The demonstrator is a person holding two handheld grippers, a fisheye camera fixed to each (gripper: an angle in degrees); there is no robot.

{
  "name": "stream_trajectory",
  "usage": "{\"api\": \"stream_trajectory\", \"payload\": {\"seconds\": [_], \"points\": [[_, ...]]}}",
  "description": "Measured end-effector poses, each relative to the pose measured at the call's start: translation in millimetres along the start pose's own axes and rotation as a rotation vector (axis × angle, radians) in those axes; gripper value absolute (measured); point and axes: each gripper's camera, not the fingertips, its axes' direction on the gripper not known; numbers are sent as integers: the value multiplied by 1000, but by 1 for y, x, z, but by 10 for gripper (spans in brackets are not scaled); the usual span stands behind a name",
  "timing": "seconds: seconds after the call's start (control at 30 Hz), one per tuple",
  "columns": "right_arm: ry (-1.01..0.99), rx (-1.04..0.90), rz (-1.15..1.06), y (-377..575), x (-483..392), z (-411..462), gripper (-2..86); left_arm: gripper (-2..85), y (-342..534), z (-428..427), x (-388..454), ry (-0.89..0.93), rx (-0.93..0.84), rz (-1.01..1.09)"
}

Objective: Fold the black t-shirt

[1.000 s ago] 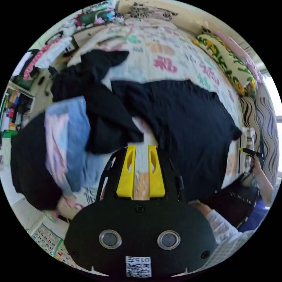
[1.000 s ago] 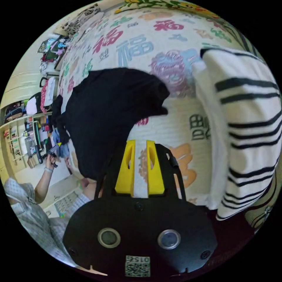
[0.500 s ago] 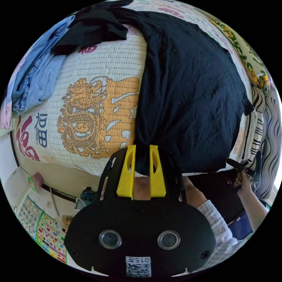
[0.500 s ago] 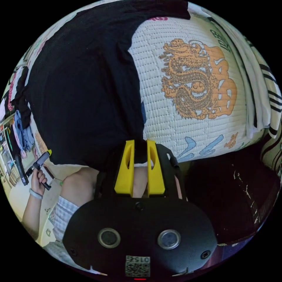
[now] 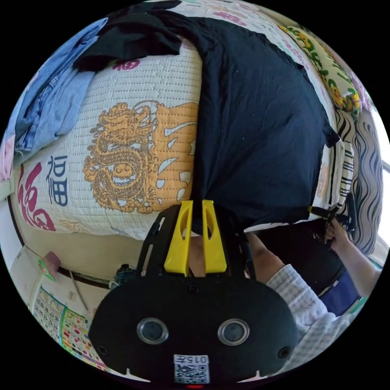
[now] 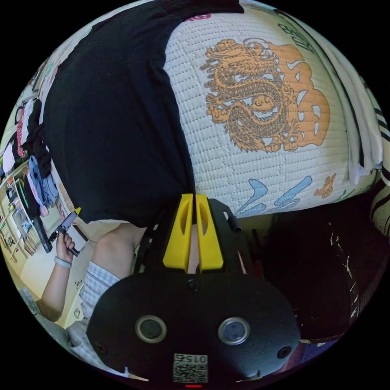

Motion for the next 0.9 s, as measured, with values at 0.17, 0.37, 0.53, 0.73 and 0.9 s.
{"api": "stream_trajectory", "payload": {"seconds": [0.17, 0.37, 0.53, 0.73, 0.9], "points": [[15, -34, -6, 2, 5, 3, 33, 75, 14, 3, 23, 22, 39, -2], [71, -63, 32, 8, 10, 6, 38, 73, 20, -17, 65, -66, 56, 118], [120, -40, 47, 16, 10, -2, 24, 61, -26, -19, 196, -372, 85, 607], [82, 102, 56, 32, 15, -36, -6, 61, -52, 6, 359, -660, 256, 1045], [19, 161, 51, 31, 38, -61, -8, 50, -51, 19, 459, -777, 448, 1195]]}}
